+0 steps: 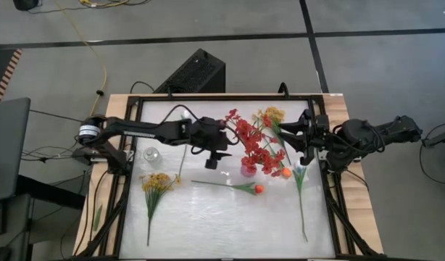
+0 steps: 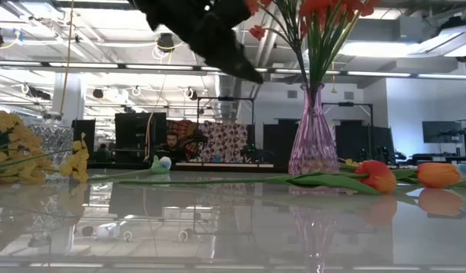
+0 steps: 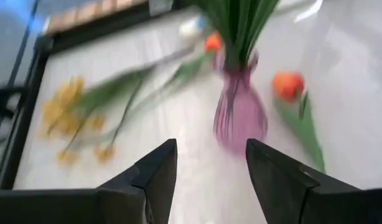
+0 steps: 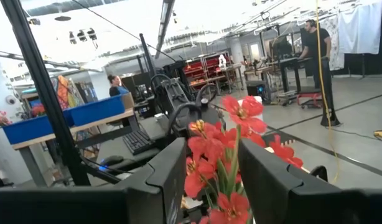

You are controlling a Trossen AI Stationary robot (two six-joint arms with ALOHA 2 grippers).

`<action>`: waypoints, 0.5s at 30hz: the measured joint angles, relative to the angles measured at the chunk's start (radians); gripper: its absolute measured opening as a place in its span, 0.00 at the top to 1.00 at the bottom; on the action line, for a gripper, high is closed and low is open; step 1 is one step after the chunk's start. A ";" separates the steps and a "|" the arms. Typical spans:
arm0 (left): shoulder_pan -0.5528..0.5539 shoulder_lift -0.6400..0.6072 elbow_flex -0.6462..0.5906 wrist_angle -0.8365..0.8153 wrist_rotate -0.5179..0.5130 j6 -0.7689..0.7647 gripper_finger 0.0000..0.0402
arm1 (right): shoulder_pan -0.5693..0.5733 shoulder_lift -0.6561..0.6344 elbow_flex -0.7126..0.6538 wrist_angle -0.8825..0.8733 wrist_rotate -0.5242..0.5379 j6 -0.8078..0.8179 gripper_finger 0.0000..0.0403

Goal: Sort flowers into vase by color
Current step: Put the orange flowers into the violet vase

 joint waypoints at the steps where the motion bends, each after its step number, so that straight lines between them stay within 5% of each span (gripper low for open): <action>1: 0.000 -0.022 0.000 -0.045 -0.007 -0.009 0.55 | 0.000 0.006 0.000 0.014 0.000 -0.001 0.57; 9: -0.017 -0.261 0.000 -0.209 0.011 -0.050 0.55 | 0.001 0.051 0.001 0.091 -0.003 -0.003 0.57; 15: -0.021 -0.433 0.000 -0.053 0.016 -0.148 0.62 | 0.017 0.097 0.041 0.091 -0.003 -0.049 0.57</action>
